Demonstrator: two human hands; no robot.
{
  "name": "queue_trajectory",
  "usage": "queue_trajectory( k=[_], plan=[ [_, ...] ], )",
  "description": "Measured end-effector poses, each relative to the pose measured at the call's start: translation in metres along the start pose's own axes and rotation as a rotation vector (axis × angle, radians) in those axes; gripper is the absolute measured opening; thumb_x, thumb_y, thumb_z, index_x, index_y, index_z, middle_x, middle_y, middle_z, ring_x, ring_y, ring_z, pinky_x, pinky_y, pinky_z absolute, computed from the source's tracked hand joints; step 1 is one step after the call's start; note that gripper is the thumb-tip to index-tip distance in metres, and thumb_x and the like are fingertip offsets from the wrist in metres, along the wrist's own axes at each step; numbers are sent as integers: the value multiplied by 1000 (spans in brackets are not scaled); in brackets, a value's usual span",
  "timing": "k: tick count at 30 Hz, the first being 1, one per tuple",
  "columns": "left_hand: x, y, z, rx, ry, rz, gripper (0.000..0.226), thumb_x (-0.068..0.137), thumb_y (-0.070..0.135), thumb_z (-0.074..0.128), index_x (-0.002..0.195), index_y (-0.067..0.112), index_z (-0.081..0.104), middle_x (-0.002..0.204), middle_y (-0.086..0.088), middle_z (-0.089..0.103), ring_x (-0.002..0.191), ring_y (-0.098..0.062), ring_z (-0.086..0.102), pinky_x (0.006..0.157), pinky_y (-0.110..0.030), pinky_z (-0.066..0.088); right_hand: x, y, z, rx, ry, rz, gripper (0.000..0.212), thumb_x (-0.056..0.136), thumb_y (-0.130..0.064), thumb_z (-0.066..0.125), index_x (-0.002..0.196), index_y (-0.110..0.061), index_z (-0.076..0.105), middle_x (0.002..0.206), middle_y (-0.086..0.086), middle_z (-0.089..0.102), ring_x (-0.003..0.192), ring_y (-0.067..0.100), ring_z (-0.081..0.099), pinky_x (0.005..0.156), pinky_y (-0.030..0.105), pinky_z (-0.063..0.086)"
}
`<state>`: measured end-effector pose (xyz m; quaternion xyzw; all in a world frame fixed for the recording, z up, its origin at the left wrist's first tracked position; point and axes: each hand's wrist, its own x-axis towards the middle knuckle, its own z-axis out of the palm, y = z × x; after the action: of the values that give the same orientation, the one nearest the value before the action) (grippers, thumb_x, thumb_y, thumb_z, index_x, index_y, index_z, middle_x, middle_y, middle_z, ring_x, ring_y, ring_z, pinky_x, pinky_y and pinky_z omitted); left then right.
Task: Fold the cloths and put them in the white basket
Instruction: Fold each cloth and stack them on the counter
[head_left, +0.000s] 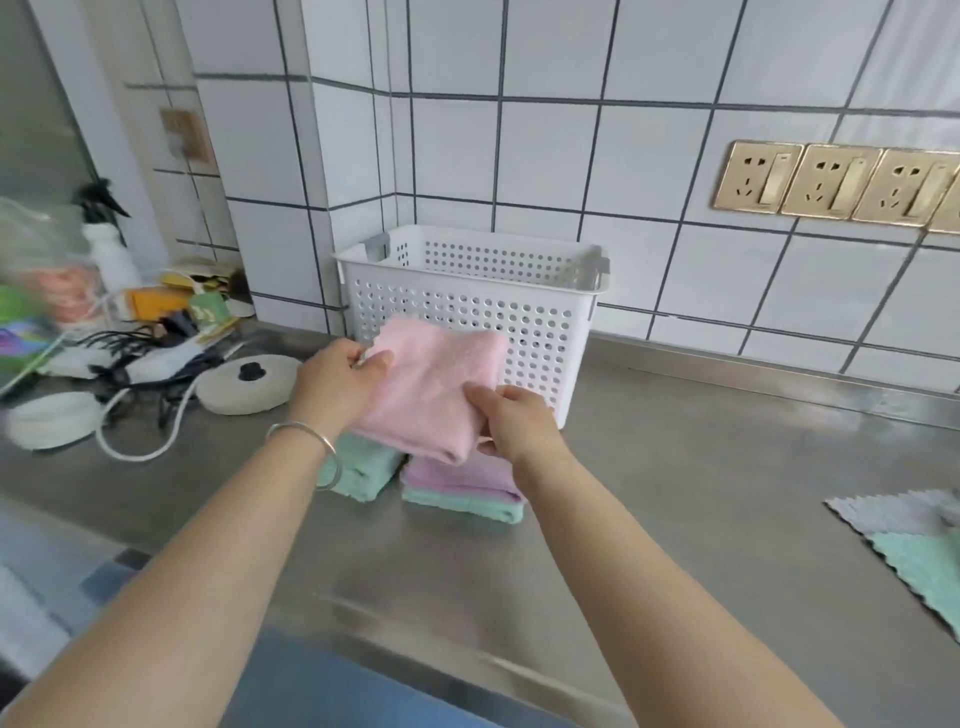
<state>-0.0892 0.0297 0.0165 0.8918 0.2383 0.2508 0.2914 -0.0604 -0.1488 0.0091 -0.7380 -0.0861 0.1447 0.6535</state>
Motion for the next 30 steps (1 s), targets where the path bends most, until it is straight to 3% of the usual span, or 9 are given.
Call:
queue_trajectory(
  k=[3,7,11,14,19,21,24,27,30],
  plan=[
    [31,-36,-12,92,-1,-27,43,91,34,48,55,14,36,55,-5,42,66,-30,45,52,-33,24,22,-3,45,33,-62,68,23,88,-25,55,71,-11,50,77,9,53,69,21,51,64,32,51],
    [57,-81,-8,209,-45,-74,41,92,37,46,63,8,50,57,-7,46,64,-28,48,56,-33,29,49,9,89,11,-64,176,29,87,-26,57,62,-14,49,70,5,53,59,17,50,61,31,49],
    [66,-110,7,248,-96,-127,38,91,39,48,74,6,55,63,-9,50,69,-28,49,59,-32,31,71,31,112,-66,-27,242,24,77,-31,57,83,-8,58,86,10,58,80,28,59,70,36,51],
    [70,-117,17,200,-116,-144,35,90,38,51,70,9,51,62,-7,49,70,-28,48,60,-31,32,78,35,117,-112,2,309,26,77,-22,51,97,-7,53,89,12,58,76,27,58,47,26,40],
    [70,-132,28,199,-142,-168,33,88,34,56,66,9,50,59,-7,48,67,-26,48,61,-30,34,83,40,120,-264,3,337,10,81,-13,48,73,-9,44,78,10,59,68,27,58,44,26,41],
    [69,-139,33,198,-149,-191,37,87,31,58,59,11,44,55,-7,45,62,-26,45,58,-30,31,83,46,121,-308,-20,292,15,83,-15,50,70,-13,45,72,6,57,71,27,61,57,31,52],
    [67,-138,31,183,-145,-213,29,85,31,60,66,11,51,64,-10,56,69,-28,52,57,-30,34,78,48,118,-337,-6,163,9,86,-23,52,79,-18,53,98,10,64,96,29,64,81,36,55],
    [65,-122,19,272,-87,-134,36,85,33,59,113,10,55,114,-15,60,103,-35,57,81,-38,46,66,39,109,-434,101,-15,22,89,-22,47,107,-11,42,102,10,61,88,27,59,73,36,47],
    [56,-79,5,265,36,64,31,87,27,55,115,13,55,120,-12,56,108,-33,55,85,-40,48,39,28,80,-509,152,-309,19,89,-26,50,102,-17,40,91,4,61,85,27,59,72,37,48]
  ],
)
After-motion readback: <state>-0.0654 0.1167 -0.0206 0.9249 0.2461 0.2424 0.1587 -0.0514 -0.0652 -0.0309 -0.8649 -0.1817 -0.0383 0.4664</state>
